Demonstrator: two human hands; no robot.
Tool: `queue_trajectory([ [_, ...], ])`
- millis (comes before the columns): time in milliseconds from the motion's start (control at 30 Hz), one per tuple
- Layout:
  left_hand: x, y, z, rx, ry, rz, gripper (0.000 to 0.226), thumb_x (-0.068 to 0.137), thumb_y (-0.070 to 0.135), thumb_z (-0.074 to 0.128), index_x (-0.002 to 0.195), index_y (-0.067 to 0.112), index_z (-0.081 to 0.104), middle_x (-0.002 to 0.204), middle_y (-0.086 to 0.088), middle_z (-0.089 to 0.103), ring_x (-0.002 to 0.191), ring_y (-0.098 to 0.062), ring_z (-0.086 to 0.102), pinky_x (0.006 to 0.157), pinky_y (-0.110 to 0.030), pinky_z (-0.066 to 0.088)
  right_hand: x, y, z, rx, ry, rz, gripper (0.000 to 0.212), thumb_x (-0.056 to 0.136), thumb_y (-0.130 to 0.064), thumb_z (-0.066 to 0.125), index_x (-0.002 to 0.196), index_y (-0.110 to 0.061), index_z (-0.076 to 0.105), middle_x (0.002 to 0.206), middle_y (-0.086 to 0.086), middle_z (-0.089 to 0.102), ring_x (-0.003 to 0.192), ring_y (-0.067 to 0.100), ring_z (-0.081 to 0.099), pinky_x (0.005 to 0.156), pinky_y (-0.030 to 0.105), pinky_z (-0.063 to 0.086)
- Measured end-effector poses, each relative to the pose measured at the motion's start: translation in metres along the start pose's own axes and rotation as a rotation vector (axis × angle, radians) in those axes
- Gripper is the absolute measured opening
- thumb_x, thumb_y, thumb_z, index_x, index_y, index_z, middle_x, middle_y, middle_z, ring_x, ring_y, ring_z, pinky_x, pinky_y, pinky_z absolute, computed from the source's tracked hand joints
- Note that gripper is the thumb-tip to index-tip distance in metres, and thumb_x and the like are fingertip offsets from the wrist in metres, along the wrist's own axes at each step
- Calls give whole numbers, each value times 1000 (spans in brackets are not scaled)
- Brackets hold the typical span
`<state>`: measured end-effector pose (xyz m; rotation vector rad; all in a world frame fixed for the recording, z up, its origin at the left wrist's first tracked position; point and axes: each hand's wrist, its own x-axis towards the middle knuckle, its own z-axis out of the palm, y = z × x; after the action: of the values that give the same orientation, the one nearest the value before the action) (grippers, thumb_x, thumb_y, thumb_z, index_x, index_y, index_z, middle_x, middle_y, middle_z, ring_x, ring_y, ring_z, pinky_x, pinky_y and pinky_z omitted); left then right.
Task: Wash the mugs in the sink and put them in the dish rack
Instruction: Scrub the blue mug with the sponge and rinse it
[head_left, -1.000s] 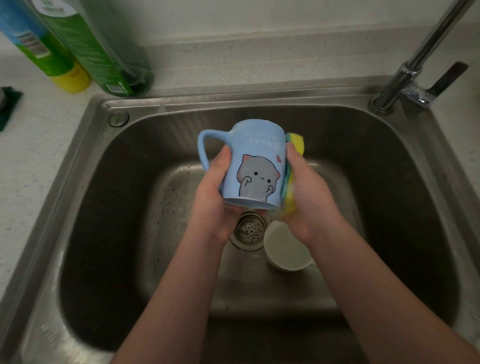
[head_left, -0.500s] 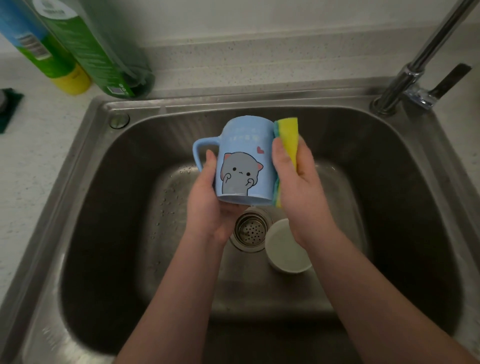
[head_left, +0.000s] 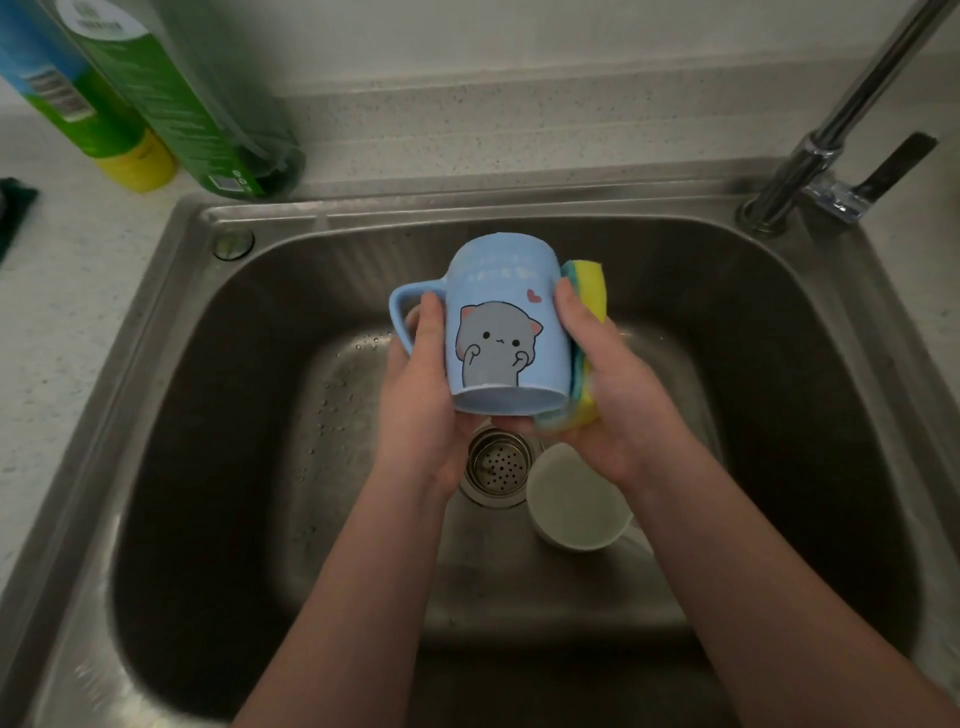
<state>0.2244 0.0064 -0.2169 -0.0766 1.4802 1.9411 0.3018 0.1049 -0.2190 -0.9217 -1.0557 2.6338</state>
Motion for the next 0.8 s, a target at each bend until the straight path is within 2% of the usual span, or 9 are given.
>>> queue_trajectory([
  [133, 2, 1, -2, 22, 102, 89, 32, 96, 35, 55, 127, 27, 51, 102, -4, 72, 87, -22, 73, 66, -40, 59, 1, 2, -1, -92, 59, -33, 66, 65, -49, 75, 124, -32, 52, 115, 6, 68, 98, 30, 69, 76, 58, 54],
  [233, 3, 3, -4, -48, 82, 21, 29, 99, 33, 51, 124, 20, 56, 107, -11, 72, 92, -27, 71, 69, -42, 60, -2, 0, 1, -116, 45, -88, 56, 67, -45, 72, 118, -35, 53, 113, 3, 68, 97, 26, 70, 73, 56, 56],
  [367, 7, 1, -8, -37, 67, -14, 31, 99, 31, 52, 123, 14, 59, 110, -14, 70, 95, -29, 69, 74, -40, 58, -2, -1, -1, -71, -29, -60, 71, 66, -47, 76, 129, -31, 47, 123, 6, 64, 106, 33, 65, 79, 61, 52],
  [433, 8, -1, -7, 40, 54, 33, 28, 99, 34, 53, 120, 17, 61, 106, -9, 72, 97, -27, 70, 80, -43, 58, -2, -3, -5, -48, -46, -38, 75, 64, -46, 78, 131, -32, 47, 125, 8, 63, 108, 37, 63, 82, 65, 49],
  [533, 5, -2, -6, 221, 98, 137, 29, 97, 41, 50, 124, 31, 53, 103, 9, 67, 90, -9, 69, 80, -38, 58, -2, -6, -10, -102, -6, -49, 71, 64, -44, 79, 127, -33, 49, 120, 6, 65, 104, 34, 66, 80, 64, 51],
  [633, 7, -6, -9, 356, 146, 196, 25, 95, 45, 51, 120, 48, 48, 124, 6, 52, 96, -6, 63, 77, -30, 58, -4, -7, -10, -149, 33, -76, 65, 64, -43, 76, 123, -34, 51, 115, 3, 68, 100, 30, 68, 77, 61, 54],
  [700, 5, -1, -9, 397, 165, 197, 21, 96, 43, 51, 116, 41, 55, 133, 4, 47, 99, -6, 62, 71, -20, 56, -5, -7, -7, -169, 45, -96, 65, 63, -42, 76, 123, -34, 52, 114, 2, 69, 99, 29, 69, 76, 60, 54],
  [733, 6, -1, -9, 363, 135, 176, 26, 97, 42, 50, 120, 35, 59, 132, 2, 53, 99, -8, 64, 70, -21, 57, -5, -6, -5, -178, 50, -106, 64, 64, -42, 76, 123, -34, 52, 114, 2, 69, 98, 28, 69, 75, 59, 55],
  [800, 1, 3, -5, 180, 36, 35, 32, 98, 44, 46, 120, 27, 62, 108, -1, 72, 89, -15, 72, 65, -29, 58, -8, -3, 0, -208, 70, -139, 63, 65, -41, 75, 123, -33, 52, 113, 0, 68, 96, 24, 70, 73, 53, 57],
])
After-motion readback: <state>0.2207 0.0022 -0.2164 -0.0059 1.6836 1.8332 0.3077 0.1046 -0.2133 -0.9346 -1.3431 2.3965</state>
